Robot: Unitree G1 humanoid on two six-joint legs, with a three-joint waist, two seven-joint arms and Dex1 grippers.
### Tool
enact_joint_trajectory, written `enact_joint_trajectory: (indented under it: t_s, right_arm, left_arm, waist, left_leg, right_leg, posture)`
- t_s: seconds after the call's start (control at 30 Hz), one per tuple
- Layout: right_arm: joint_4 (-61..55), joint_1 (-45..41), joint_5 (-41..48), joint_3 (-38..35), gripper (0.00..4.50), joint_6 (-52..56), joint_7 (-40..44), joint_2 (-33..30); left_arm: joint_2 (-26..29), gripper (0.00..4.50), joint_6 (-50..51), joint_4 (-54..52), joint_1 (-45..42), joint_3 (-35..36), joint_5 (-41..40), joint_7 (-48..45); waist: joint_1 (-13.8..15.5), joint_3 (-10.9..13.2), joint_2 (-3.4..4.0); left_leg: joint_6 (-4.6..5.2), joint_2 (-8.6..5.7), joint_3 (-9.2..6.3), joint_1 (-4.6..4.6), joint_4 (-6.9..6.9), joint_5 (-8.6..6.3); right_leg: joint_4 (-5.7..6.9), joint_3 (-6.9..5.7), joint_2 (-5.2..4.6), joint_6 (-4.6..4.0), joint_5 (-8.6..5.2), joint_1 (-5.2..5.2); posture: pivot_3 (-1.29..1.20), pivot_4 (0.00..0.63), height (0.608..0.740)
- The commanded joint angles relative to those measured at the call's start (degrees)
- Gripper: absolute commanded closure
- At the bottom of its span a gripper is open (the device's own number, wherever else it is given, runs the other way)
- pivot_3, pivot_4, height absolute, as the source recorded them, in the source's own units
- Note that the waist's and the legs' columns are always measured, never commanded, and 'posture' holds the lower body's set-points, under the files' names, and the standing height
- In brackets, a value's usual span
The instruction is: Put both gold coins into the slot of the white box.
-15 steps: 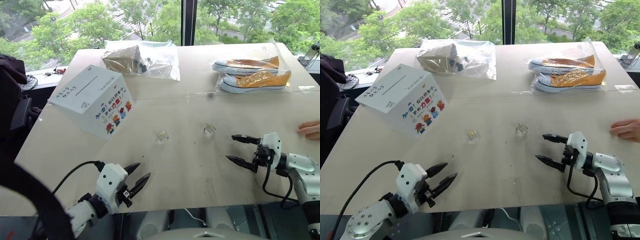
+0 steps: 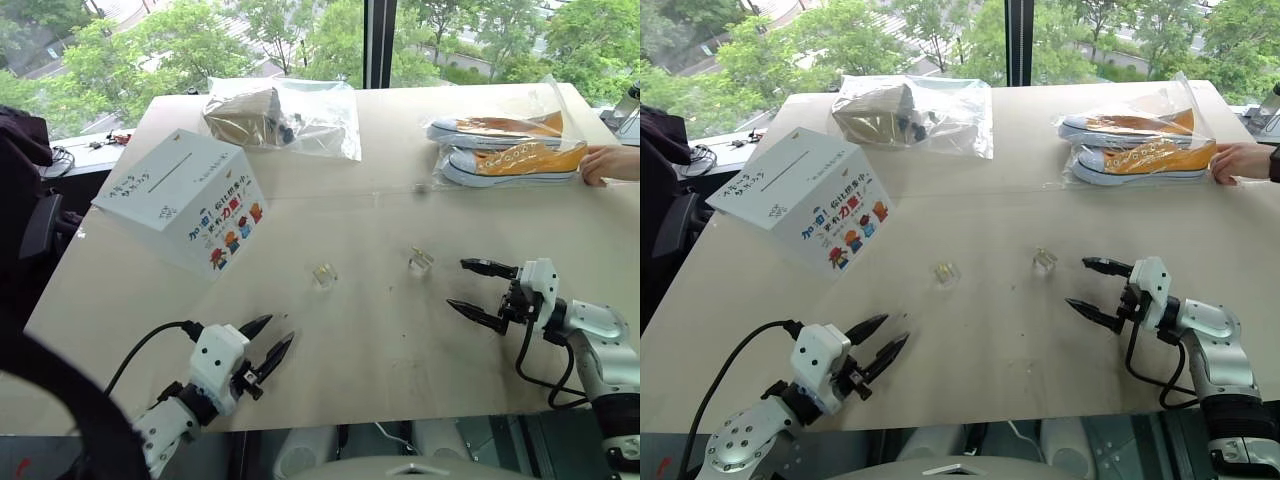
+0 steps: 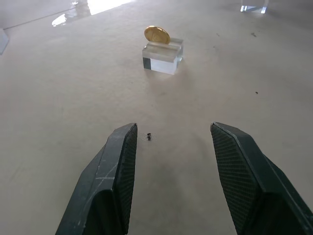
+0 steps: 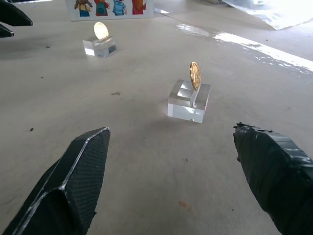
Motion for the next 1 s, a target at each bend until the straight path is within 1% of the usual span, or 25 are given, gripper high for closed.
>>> enact_joint_trajectory:
  t_s: [0.03,0.33,0.5,0.67,0.8,1.0]
  right_arm:
    - [-1.1,-0.6,0.4,-0.4,0.18,-1.2,-0.2,0.2]
    - [-1.4,-0.8,0.6,-0.3,0.18,-1.1,-0.7,0.8]
    - [-3.7,-2.0,1.9,-0.5,0.18,1.1,-3.1,2.3]
    - [-8.8,-4.8,2.0,0.4,0.18,5.5,-8.3,4.7]
    - [-13.6,-7.5,-4.0,4.4,0.18,12.2,-16.4,5.4]
    - [-15.9,-8.5,-8.6,8.8,0.18,16.8,-21.6,6.3]
  left_arm:
    - [-0.1,2.09,-1.2,-0.9,0.0,-0.1,0.2,-0.2]
    - [-0.2,2.09,-0.8,-1.8,0.1,0.0,0.0,0.1]
    - [0.0,2.09,-0.8,-2.3,0.1,0.3,-0.2,-0.1]
    - [1.0,2.09,0.5,-4.8,-1.8,0.5,-1.7,-0.9]
    - [3.7,2.09,5.5,-9.0,-5.5,0.1,-6.4,-3.1]
    - [7.3,2.09,12.4,-13.1,-11.2,0.5,-10.8,-3.7]
  waist:
    - [0.1,0.0,0.00]
    - [0.1,0.0,0.00]
    - [0.1,0.0,0.01]
    - [0.1,0.0,0.02]
    - [0.2,0.0,0.02]
    - [0.2,0.0,0.02]
  left_leg:
    - [0.00,0.00,0.00,0.00,0.00,0.00]
    - [0.00,0.01,0.00,0.00,-0.01,0.00]
    - [-0.01,0.02,0.00,0.00,-0.02,-0.01]
    - [-0.01,0.04,0.00,-0.04,-0.03,-0.01]
    - [-0.04,0.04,-0.01,-0.10,-0.03,-0.01]
    - [-0.30,0.04,0.02,-0.15,-0.09,0.11]
  right_leg:
    - [0.00,0.00,0.00,0.00,0.00,0.00]
    - [0.00,0.00,0.01,0.00,0.00,0.00]
    - [0.00,0.00,0.03,0.00,0.00,-0.01]
    - [0.01,0.02,0.05,0.00,0.00,-0.07]
    - [0.02,0.00,0.07,0.00,0.00,-0.13]
    - [0.03,0.00,0.11,-0.01,0.01,-0.23]
  posture:
    - [0.00,0.150,0.740]
    - [0.00,0.150,0.740]
    - [0.00,0.150,0.740]
    - [0.00,0.150,0.740]
    - [0.00,0.150,0.740]
    - [0.00,0.150,0.740]
